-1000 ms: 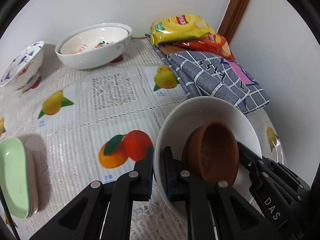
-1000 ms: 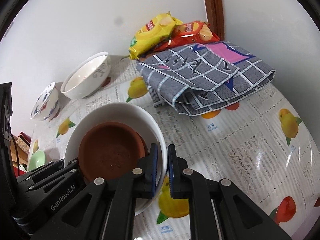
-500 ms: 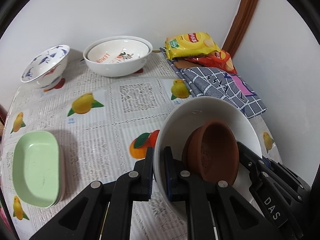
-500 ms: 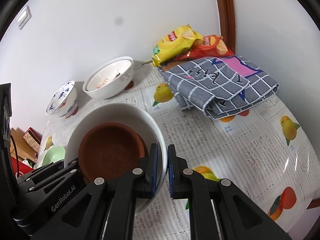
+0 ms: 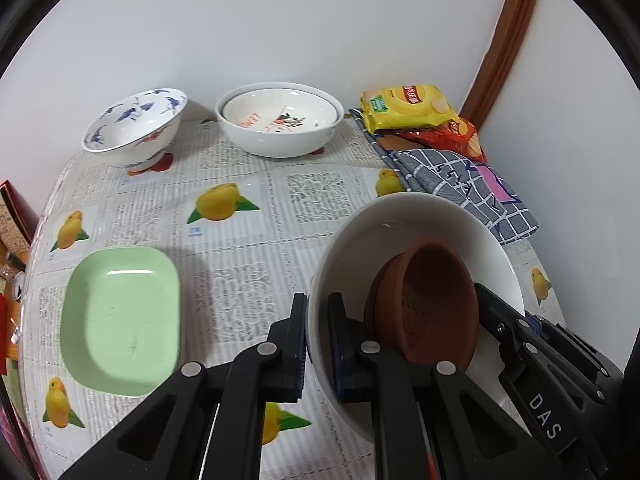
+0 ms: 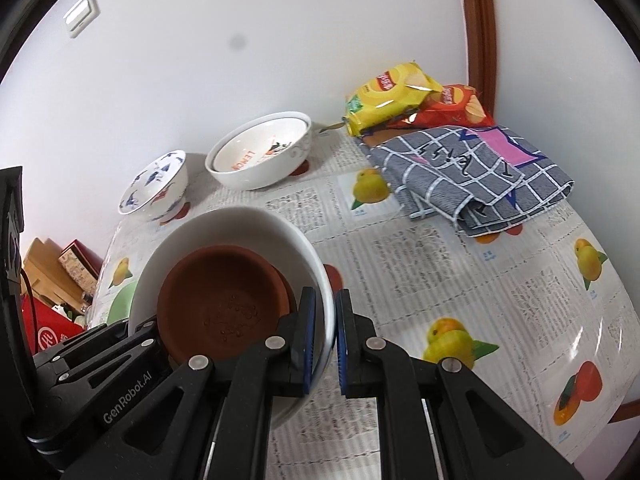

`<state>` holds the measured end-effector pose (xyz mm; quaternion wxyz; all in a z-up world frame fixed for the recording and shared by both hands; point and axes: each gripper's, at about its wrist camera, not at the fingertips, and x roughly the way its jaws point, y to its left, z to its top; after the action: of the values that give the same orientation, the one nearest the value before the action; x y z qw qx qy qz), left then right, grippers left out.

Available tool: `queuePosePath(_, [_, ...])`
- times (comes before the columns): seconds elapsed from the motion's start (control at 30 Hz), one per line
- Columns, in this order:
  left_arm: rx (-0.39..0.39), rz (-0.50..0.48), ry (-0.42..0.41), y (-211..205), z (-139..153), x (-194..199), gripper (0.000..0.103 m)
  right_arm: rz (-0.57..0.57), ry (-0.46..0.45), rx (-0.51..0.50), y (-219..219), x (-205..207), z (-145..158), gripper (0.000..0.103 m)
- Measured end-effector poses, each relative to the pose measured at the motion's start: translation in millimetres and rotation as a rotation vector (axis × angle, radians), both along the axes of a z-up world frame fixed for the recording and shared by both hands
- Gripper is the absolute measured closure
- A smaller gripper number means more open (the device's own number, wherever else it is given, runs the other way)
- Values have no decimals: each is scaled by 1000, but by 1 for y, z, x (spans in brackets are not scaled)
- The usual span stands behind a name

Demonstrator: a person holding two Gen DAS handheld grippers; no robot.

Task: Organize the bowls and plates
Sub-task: 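Lift the white bowl with both grippers and carry it toward the green plate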

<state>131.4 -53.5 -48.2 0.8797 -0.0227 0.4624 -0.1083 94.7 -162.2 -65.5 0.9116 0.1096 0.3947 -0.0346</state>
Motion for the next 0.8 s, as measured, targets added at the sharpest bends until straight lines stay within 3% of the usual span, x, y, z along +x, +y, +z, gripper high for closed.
queuePosePath(0.8, [0, 96, -3, 74, -1, -11, 92, 102, -3, -16, 72, 5, -4, 94])
